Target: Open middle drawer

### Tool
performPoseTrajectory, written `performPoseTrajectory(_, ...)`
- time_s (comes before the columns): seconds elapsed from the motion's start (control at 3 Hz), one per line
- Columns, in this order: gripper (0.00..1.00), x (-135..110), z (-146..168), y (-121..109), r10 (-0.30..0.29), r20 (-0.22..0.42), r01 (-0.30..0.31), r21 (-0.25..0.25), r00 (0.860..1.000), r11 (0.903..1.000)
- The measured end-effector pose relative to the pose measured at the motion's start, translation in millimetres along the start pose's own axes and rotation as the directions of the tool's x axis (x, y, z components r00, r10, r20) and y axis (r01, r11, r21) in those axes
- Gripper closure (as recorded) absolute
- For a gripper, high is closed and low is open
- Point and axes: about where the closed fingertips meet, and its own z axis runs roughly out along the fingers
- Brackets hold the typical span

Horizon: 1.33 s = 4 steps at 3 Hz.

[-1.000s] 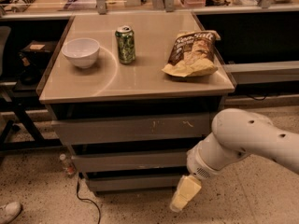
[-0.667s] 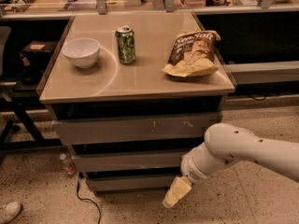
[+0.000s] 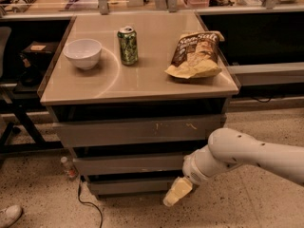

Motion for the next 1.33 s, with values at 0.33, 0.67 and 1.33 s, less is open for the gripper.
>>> performPoseTrajectory(0.33,0.0,-5.4,14.7,-22.5,0.012,0.053,-0.013,0.014,0.999,0.9998)
performPoseTrajectory(0.67,0.0,-10.1,42.5,-48.8,0.017,0.105,-0.018,0.003,0.994,0.9998)
performPoseTrajectory(1.33,0.0,-15.5,58.8,-58.9,0.025,0.14,-0.026,0.008,0.99,0.9996)
